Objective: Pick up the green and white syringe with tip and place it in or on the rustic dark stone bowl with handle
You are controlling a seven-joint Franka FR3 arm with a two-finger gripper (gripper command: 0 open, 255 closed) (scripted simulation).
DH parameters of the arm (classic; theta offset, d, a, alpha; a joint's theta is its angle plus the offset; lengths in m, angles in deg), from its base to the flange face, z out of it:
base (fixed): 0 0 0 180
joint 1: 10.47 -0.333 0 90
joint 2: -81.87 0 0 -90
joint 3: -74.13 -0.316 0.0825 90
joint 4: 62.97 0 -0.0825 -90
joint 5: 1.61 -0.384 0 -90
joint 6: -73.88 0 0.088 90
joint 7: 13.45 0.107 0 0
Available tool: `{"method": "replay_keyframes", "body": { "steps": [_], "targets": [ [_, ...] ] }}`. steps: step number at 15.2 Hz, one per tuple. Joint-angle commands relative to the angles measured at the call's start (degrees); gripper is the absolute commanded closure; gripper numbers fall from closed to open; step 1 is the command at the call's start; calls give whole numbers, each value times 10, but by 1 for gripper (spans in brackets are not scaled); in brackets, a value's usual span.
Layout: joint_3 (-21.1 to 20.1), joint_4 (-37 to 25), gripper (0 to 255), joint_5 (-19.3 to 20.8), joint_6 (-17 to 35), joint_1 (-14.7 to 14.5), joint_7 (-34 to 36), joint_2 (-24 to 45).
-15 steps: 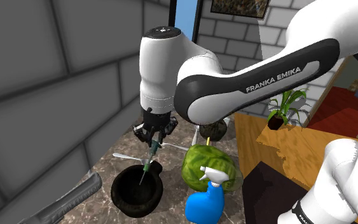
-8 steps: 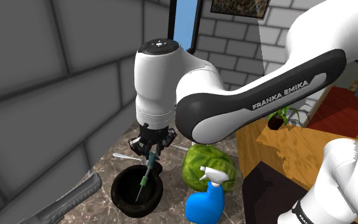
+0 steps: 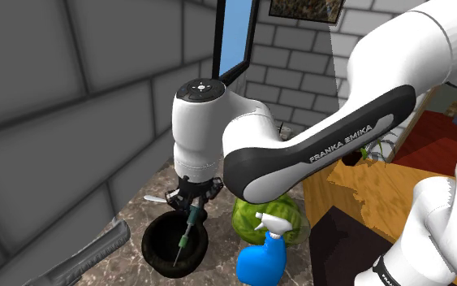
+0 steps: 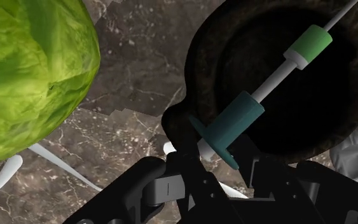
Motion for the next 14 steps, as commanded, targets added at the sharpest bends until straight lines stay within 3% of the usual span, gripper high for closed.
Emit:
{"method": "replay_keyframes", "body": {
  "steps": [1,10,11,14],
  "targets": [
    [1,7,255,7,14,-1,7,8],
    [2,12,255,13,25,-1,14,16],
    [2,12,0,13,25,-1,14,16],
    [2,12,0,13,25,-1,14,16]
  ]
}}
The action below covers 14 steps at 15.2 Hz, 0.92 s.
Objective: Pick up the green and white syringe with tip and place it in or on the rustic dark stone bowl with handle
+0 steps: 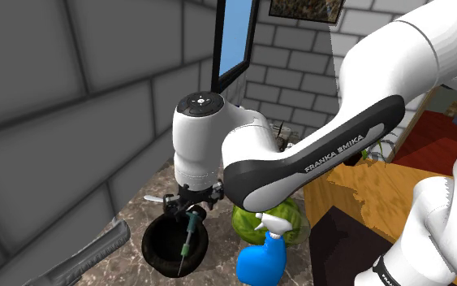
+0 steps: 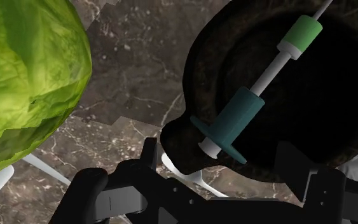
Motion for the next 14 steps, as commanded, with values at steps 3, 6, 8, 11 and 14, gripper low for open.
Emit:
{"method": "replay_keyframes", "body": {
  "steps": [3,6,8,11,14],
  "targets": [
    [-3,-6,0,-9,-16,-1,-6,-12],
    [-10,-25,0,-30,-62,-4,-20,-41],
    [-10,-25,0,-30,-62,-4,-20,-41],
    [-10,-25,0,-30,-62,-4,-20,-41],
    [-10,-25,0,-30,-62,-4,-20,-41]
  ]
}}
